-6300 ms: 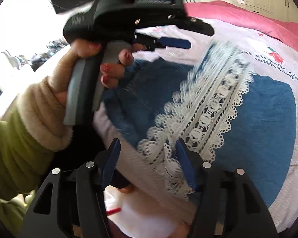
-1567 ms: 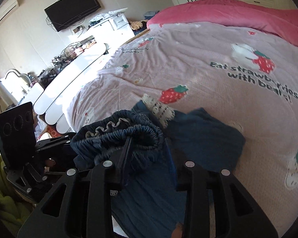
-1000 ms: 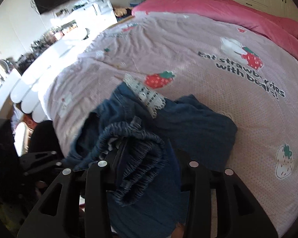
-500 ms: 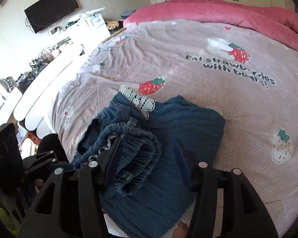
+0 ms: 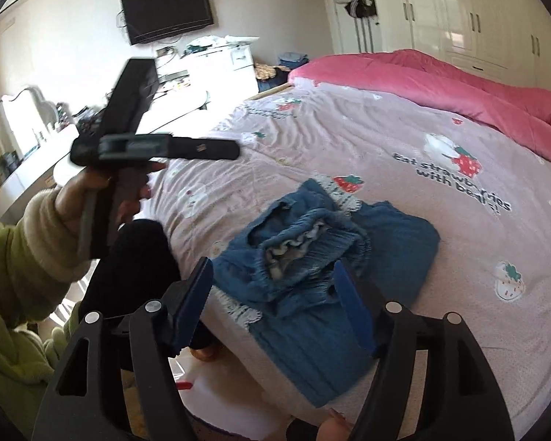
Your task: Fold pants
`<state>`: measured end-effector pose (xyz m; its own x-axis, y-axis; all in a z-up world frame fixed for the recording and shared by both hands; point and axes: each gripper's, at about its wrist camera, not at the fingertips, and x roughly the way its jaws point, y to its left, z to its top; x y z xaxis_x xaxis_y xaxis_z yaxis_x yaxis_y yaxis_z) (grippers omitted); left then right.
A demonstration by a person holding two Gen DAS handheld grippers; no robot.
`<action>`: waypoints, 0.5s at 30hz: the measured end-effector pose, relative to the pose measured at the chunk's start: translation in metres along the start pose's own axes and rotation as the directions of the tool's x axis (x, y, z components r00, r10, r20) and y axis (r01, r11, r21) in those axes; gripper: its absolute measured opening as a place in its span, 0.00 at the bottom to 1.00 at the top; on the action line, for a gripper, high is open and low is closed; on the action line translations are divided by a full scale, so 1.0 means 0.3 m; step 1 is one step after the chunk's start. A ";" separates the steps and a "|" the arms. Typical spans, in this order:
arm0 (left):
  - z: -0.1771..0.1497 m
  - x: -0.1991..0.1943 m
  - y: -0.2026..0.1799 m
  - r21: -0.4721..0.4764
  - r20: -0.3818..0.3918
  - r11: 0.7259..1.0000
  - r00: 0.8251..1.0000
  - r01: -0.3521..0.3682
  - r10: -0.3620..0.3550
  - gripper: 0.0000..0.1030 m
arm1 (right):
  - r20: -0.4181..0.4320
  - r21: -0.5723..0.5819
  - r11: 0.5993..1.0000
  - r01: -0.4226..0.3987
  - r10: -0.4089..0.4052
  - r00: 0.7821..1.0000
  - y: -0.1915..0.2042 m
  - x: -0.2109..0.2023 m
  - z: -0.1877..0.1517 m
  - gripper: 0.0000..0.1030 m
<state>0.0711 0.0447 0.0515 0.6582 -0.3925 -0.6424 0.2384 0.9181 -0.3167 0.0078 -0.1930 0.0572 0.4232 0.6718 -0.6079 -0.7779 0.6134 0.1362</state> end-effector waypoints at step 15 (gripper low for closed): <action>-0.012 0.360 -0.027 0.038 -0.266 0.999 0.964 0.030 -0.018 0.49 | -0.112 -0.460 0.887 0.051 -0.115 0.987 0.277 0.327 0.005 0.53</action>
<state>0.1378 -0.0055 -0.0178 0.4402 -0.4100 -0.7989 0.2851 0.9075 -0.3086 -0.0146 -0.0754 0.0101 0.4553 0.5457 -0.7035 -0.8815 0.3873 -0.2701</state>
